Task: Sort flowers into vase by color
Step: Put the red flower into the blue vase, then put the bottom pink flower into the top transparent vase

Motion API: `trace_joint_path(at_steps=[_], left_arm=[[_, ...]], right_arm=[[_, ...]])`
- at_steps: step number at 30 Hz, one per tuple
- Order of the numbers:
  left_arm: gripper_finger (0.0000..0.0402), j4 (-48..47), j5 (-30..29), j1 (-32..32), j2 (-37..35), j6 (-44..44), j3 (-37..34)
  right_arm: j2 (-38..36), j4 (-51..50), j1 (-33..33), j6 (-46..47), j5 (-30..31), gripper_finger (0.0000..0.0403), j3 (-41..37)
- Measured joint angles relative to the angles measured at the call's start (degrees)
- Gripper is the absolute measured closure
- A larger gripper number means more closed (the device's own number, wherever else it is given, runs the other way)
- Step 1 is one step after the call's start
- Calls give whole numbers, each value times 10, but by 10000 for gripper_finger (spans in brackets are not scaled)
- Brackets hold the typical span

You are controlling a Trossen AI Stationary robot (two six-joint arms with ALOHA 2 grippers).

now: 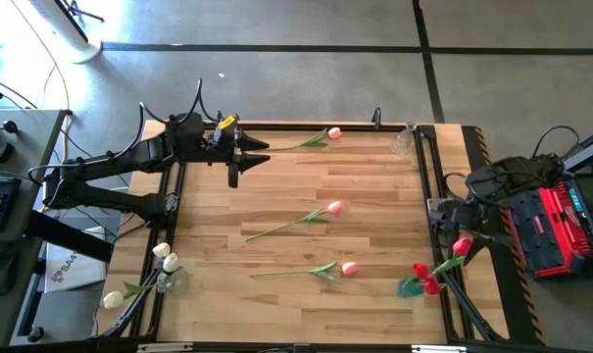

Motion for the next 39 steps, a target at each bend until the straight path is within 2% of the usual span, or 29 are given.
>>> trace_joint_path(at_steps=[4, 10, 16, 25, 30, 35, 39], left_arm=[[243, 0, 0, 0, 0, 0, 0], [243, 0, 0, 0, 0, 0, 0], [243, 0, 0, 0, 0, 0, 0], [243, 0, 0, 0, 0, 0, 0], [243, 0, 0, 0, 0, 0, 0], [243, 0, 0, 0, 0, 0, 0], [243, 0, 0, 0, 0, 0, 0]], right_arm=[[14, 8, 0, 0, -10, 246, -4], [36, 9, 0, -5, -16, 187, -4], [35, 9, 0, 15, -55, 142, -4], [36, -7, 0, 25, -106, 139, -4], [36, -1, 0, 26, -110, 139, -4], [35, 68, 0, 69, -116, 139, -4], [35, 141, 0, 130, -149, 139, -4]])
